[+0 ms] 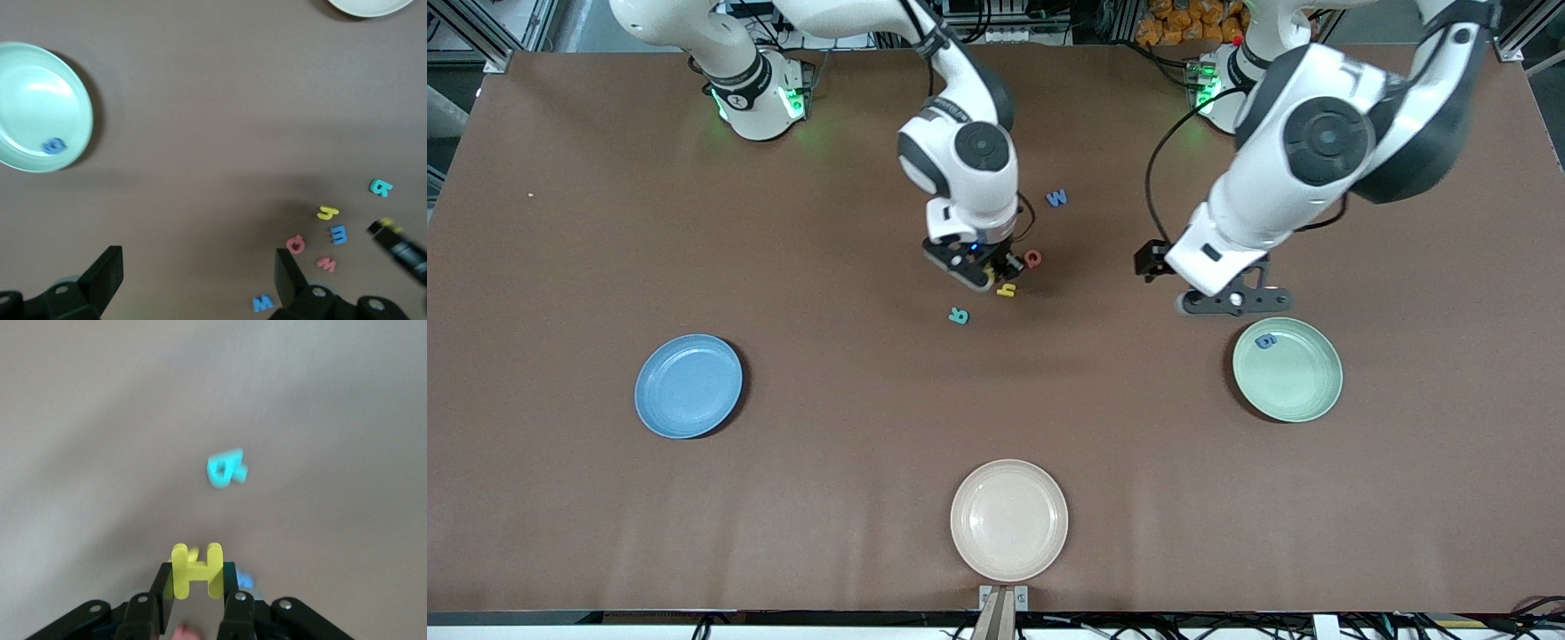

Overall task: Sort uppercase to blue plate, lowercase to green plate
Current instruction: 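Carry the H to the blue plate while the left gripper reaches letters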

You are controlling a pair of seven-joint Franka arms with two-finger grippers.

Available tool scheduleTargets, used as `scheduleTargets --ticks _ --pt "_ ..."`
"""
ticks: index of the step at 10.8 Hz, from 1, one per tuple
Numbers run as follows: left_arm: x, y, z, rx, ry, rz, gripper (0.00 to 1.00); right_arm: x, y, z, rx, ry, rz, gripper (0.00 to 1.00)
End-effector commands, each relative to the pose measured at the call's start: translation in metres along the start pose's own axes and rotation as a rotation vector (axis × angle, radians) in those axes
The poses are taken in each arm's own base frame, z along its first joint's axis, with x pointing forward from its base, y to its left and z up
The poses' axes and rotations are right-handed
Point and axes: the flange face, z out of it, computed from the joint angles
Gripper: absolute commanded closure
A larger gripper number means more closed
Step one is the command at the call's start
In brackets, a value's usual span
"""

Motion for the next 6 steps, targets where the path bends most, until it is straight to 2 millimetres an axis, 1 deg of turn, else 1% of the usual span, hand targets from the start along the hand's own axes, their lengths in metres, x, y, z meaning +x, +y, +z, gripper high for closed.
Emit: scheduleTargets --ticks 1,2,3,5,6 --pt "-0.026 0.024 0.036 -0.003 0.019 -0.049 0.00 0.083 0.030 -0.018 -0.035 -0.024 -0.066 1.00" --pt "-0.035 0.038 0.048 0.000 0.027 -0.073 0.00 0.123 0.048 -0.019 -0.056 -0.033 -0.091 1.00" --pt "-0.046 0.051 0.059 0.008 0.030 -0.083 0.00 0.159 0.067 -0.017 -0.068 -0.033 -0.127 1.00" --pt "-0.053 0.075 0.097 0.020 -0.005 -0.055 0.00 0.224 0.117 -0.013 -0.103 -0.056 -0.227 1.00" --pt "-0.062 0.094 0.115 0.015 -0.008 -0.054 0.00 0.255 0.144 -0.016 -0.119 -0.073 -0.286 1.00"
